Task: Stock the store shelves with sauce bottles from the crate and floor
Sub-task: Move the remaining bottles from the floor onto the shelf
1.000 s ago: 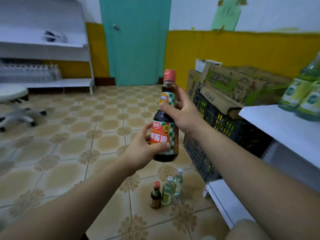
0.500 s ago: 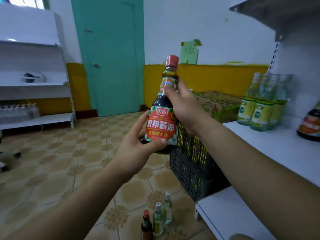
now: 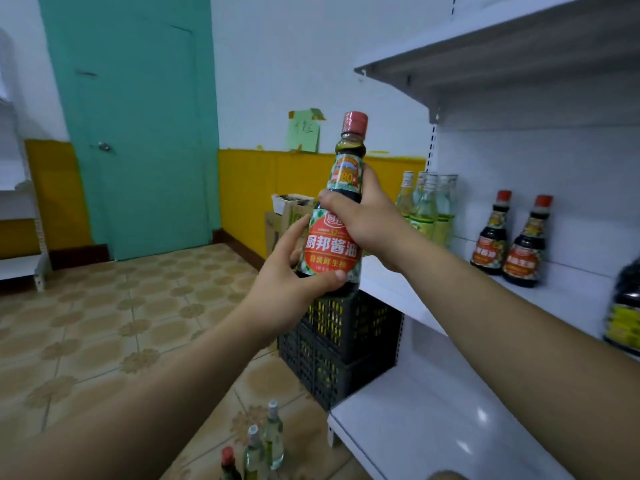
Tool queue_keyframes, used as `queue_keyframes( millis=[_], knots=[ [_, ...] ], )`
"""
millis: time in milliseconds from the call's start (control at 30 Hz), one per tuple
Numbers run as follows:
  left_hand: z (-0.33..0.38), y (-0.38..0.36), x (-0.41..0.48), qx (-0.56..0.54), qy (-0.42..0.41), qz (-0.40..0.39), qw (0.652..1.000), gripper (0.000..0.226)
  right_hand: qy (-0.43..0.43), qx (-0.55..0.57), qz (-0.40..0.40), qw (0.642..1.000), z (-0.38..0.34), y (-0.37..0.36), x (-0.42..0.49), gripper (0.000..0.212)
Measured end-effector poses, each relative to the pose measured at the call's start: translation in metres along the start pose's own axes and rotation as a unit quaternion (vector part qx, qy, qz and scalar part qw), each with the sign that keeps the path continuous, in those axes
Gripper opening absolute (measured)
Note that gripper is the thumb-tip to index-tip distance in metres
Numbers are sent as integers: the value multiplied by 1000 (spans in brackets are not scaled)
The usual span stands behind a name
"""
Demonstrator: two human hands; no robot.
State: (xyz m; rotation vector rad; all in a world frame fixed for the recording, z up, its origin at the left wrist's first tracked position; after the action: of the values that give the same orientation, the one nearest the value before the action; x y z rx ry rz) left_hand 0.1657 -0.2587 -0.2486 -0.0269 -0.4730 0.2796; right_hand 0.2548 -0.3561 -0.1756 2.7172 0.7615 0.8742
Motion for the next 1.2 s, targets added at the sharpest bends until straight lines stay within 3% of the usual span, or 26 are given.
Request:
queue_keyframes(
  millis=[300,500,700,967,1100,1200],
  knots=[
    [-15,-44,31,-19,-3,-96,995,86,-32,-65,82,994,8,54,-10,53],
    [-41,-79,56,-15,20,-172,985,82,-95,-117,114,982,33,91,-19,65],
    [-90,-115,86,4,61,-235,970,88,-211,-112,111,965,75,138,-31,49],
    [-142,-174,118,41,60,-317,946,89,-245,-118,208,940,124,188,-41,42],
    [-160,-187,138,162,41,-370,914,101,-254,-111,257,926,142,209,-41,46],
    [-176,-183,160,336,25,-383,860,88,-259,-118,276,918,152,224,-42,57]
  ],
)
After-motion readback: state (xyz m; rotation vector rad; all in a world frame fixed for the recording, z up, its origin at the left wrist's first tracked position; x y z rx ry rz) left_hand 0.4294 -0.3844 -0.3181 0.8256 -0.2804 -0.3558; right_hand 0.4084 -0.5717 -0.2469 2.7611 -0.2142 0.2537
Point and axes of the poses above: each hand's wrist, its own x-axis towards the middle knuckle, its own y-axis out of the back of the hand, z = x × y, the point moved 2 cm from there along x, towards the middle knuckle, and after that the axes turned 5 degrees about -x, right-handed, at the moved point
